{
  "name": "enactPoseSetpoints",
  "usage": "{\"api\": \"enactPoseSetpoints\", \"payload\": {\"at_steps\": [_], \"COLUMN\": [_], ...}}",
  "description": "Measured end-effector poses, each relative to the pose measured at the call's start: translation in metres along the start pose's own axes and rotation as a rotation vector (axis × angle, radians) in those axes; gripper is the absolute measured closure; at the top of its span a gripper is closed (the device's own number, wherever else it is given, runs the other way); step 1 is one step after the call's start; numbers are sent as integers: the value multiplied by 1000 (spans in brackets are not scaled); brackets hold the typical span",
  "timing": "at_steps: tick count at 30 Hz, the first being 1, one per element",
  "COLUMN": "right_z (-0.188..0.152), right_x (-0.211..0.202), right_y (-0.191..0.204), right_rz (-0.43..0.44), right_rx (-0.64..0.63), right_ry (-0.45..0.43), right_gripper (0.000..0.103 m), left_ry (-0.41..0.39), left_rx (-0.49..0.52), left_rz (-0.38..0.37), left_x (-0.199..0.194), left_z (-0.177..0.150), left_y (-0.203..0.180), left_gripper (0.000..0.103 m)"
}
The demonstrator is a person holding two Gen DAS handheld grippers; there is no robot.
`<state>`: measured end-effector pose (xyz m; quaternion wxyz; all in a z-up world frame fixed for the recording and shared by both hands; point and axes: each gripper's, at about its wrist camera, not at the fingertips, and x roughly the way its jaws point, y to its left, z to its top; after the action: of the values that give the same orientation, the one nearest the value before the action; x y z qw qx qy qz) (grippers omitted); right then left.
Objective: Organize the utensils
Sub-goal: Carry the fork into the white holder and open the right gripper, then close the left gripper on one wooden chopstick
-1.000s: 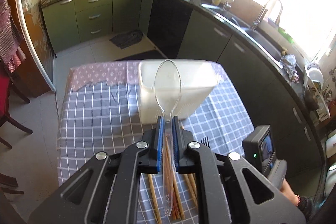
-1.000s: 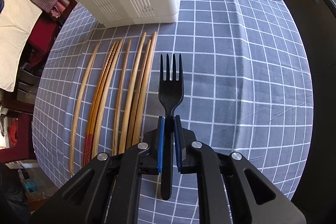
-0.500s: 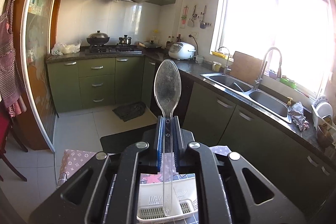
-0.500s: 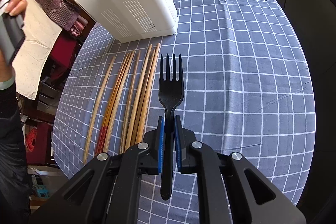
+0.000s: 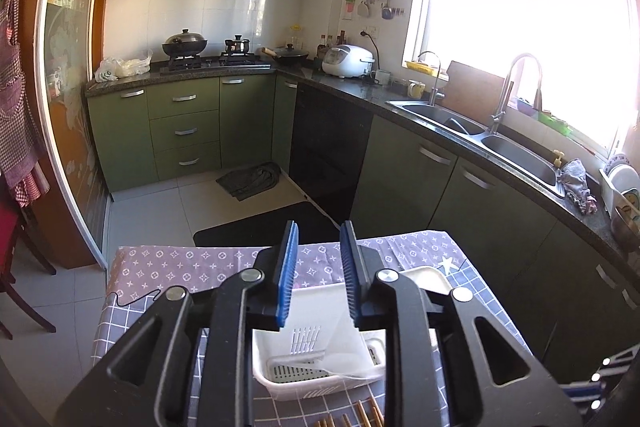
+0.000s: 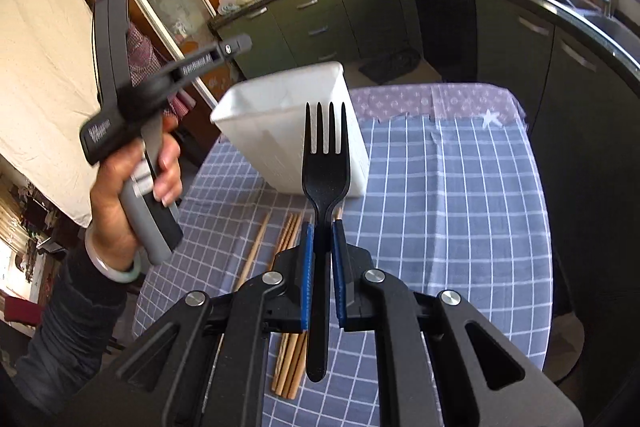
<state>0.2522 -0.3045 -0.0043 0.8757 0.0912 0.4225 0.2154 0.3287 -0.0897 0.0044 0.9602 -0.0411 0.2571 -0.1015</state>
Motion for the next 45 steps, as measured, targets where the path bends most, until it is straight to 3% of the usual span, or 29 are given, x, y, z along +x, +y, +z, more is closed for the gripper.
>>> {"api": "enactPoseSetpoints", "payload": {"at_steps": [3, 8, 12, 16, 21, 29, 32, 39, 41, 45], "right_z": [34, 95, 131, 140, 127, 80, 69, 46, 34, 9], "right_x": [-8, 6, 35, 72, 91, 95, 93, 50, 35, 24], "right_y": [14, 31, 39, 41, 37, 35, 36, 36, 30, 10], "right_rz": [1, -81, -145, -193, -208, -229, -231, -218, -218, -187], "right_rx": [-15, -34, -56, -95, -110, -156, -160, -147, -132, -89], "right_ry": [-92, -258, -334, -341, -333, -298, -285, -289, -260, -117], "right_gripper": [93, 93, 93, 93, 93, 92, 88, 85, 81, 81], "left_ry": [-9, -22, 8, 72, 139, 284, 310, 399, 444, 575], "left_rx": [-20, -36, -27, -35, -3, 27, 44, 39, 36, -4], "left_rz": [-10, -9, -16, -37, -26, -36, -27, -10, -4, -14], "left_x": [-19, -62, -93, -114, -123, -110, -109, -104, -98, -76], "left_z": [2, -4, -21, -44, -68, -93, -97, -106, -112, -131], "left_y": [9, 27, 41, 55, 58, 50, 44, 39, 39, 39], "left_gripper": [77, 41, 34, 30, 25, 24, 24, 24, 24, 25]}}
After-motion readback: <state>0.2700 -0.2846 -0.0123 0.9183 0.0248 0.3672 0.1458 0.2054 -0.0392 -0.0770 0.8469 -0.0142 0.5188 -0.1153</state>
